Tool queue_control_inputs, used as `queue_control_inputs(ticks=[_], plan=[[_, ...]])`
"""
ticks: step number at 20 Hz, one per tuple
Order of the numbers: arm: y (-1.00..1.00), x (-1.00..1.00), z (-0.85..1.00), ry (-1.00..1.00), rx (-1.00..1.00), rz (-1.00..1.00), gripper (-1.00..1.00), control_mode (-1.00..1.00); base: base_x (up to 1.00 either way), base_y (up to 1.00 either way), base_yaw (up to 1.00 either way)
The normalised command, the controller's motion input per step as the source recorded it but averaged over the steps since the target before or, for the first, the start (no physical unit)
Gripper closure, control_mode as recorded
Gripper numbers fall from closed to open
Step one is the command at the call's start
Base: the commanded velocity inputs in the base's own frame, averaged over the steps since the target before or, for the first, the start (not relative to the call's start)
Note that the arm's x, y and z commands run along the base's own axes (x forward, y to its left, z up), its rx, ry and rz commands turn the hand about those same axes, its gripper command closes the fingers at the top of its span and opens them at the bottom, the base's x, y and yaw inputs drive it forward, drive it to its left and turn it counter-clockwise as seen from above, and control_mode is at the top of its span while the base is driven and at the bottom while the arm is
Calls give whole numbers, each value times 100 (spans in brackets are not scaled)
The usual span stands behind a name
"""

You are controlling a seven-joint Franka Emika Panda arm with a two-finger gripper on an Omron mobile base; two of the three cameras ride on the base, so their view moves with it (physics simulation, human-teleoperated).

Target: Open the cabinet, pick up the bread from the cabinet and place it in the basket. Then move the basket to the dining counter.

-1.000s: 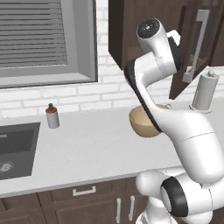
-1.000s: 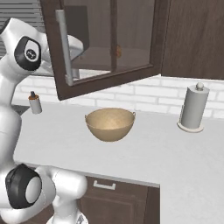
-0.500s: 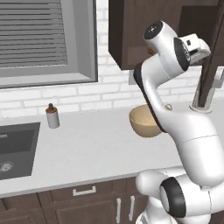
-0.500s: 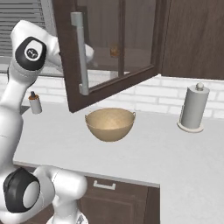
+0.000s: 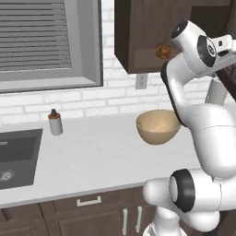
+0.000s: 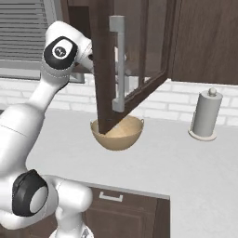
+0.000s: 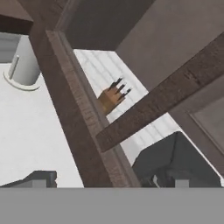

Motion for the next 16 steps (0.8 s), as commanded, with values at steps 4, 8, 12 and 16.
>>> queue_control_inputs(ticks=[4, 8, 12, 16], plan=[[-100, -9, 1, -5, 0, 1, -100, -100, 0, 0, 0], [-96, 0, 0, -12, 0, 16, -100, -100, 0, 0, 0], [-30, 0, -8, -15, 5, 24, -100, -100, 0, 0, 0], [78, 23, -15, -3, 21, 40, -100, -100, 0, 0, 0]])
